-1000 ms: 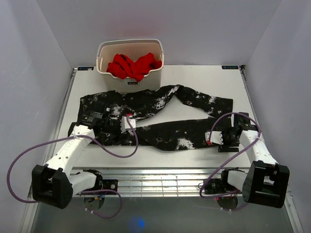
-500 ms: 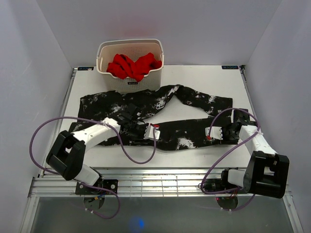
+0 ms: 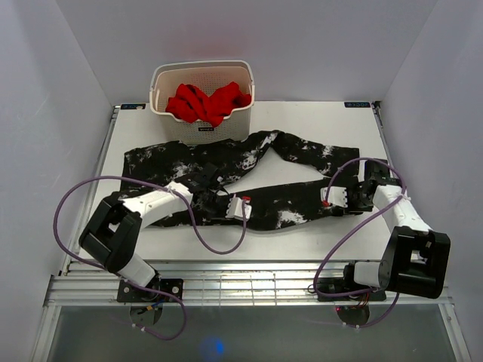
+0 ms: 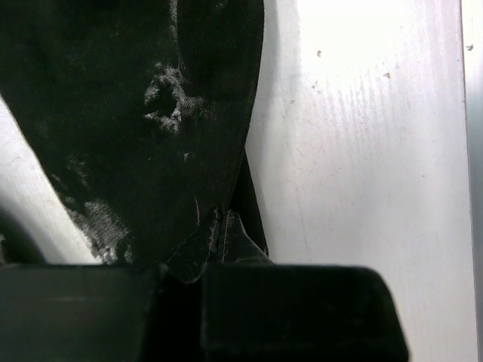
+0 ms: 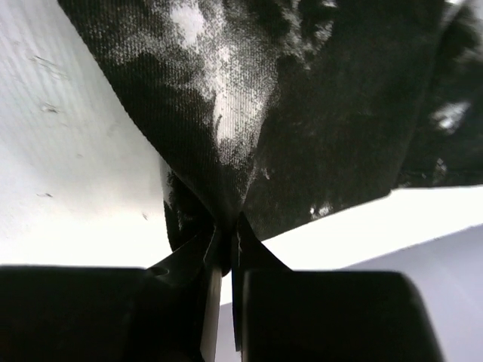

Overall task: Fold and stack the trousers
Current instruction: Flatten the trousers out

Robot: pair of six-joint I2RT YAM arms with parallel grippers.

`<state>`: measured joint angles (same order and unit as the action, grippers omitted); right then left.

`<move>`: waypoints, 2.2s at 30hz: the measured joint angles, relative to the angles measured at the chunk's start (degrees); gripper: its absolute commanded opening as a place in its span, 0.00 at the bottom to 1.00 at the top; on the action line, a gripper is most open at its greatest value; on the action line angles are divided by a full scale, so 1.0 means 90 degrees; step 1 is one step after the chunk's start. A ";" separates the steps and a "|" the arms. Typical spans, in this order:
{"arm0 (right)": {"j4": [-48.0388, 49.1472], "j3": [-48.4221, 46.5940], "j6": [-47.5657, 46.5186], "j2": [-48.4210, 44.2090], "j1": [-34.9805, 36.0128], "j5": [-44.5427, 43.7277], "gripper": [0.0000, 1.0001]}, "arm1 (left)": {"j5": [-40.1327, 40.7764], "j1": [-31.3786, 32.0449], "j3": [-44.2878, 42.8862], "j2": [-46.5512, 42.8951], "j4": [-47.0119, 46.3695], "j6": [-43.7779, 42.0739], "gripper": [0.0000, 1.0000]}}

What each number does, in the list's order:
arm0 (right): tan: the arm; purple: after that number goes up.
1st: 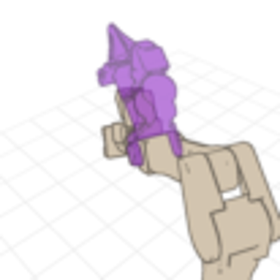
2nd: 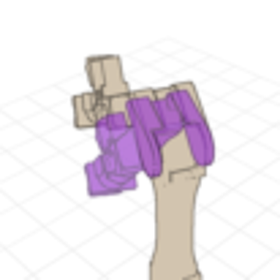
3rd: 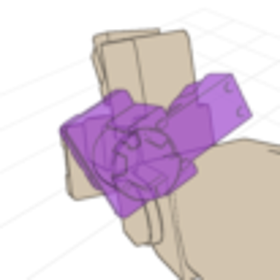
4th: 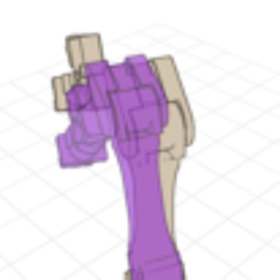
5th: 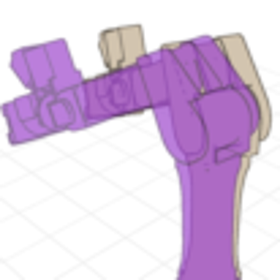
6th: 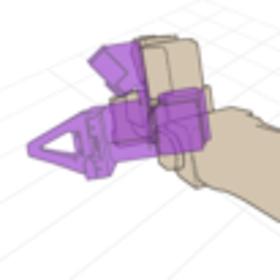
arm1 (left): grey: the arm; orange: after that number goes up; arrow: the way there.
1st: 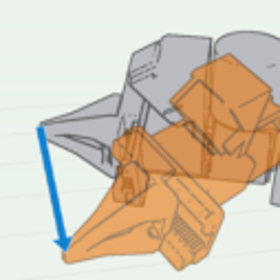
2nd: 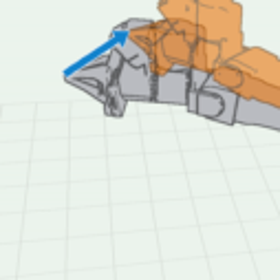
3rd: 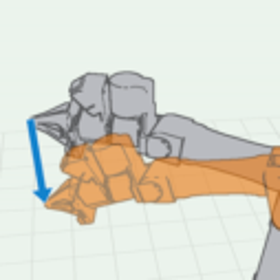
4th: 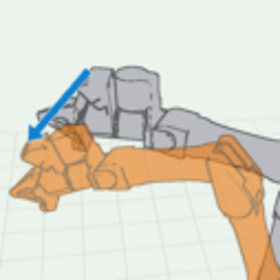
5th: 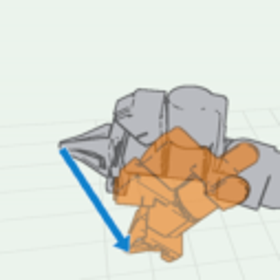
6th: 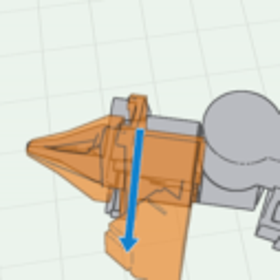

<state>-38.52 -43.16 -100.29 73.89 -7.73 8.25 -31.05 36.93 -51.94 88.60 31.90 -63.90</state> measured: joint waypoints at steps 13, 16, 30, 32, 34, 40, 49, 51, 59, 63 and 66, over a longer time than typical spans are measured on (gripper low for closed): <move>-0.1829 -0.1348 -0.0593 -0.1673 -0.0170 -0.0095 0.08 | -0.1015 -0.1350 0.0136 -0.2280 -0.0539 0.1396 0.00; -0.2710 -0.1732 -0.1010 -0.2246 -0.0170 -0.0032 0.08 | -0.1399 -0.1426 0.0566 -0.3381 -0.0340 0.1372 0.00; -0.2429 -0.2599 -0.0665 0.1598 -0.0015 -0.0522 0.24 | -0.1234 -0.1496 -0.0350 -0.0704 -0.1457 0.2798 0.11; -0.2132 -0.3313 -0.0063 0.2688 0.0092 -0.0612 0.53 | -0.0911 -0.1540 -0.0906 0.0182 -0.1683 0.3016 0.39; -0.1792 -0.3869 0.0505 0.3271 0.0175 -0.0673 0.90 | -0.0634 -0.1593 -0.1287 0.0690 -0.1700 0.3203 0.54; -0.1678 -0.4486 0.1523 0.2905 0.0078 -0.0437 0.96 | 0.0015 -0.2171 -0.1285 0.0032 -0.1671 0.3735 0.66; -0.1877 -0.2720 0.2290 0.1265 0.0046 -0.0126 0.68 | 0.0699 -0.4393 -0.0811 -0.1996 -0.0170 0.3490 0.61; -0.1770 -0.2232 0.2426 0.1525 0.0083 -0.0199 0.67 | 0.0697 -0.4816 -0.0544 -0.1923 0.0372 0.3373 0.59; -0.1139 -0.0933 0.2650 0.1928 0.0087 -0.0940 0.63 | 0.1372 -0.5758 0.0527 -0.0551 0.1260 0.3072 0.52; -0.0840 -0.0483 0.2511 0.1528 0.0109 -0.1171 0.62 | 0.1474 -0.6266 0.0134 0.0170 0.1141 0.2956 0.49; -0.0857 0.0005 0.2268 0.1015 0.0114 -0.1246 0.62 | 0.1496 -0.6615 -0.0651 0.0886 0.1166 0.2883 0.49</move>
<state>-46.24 -43.11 -79.88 83.02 -6.70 -2.96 -17.58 -22.61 -57.80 96.57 42.39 -37.95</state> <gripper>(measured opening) 0.621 0.487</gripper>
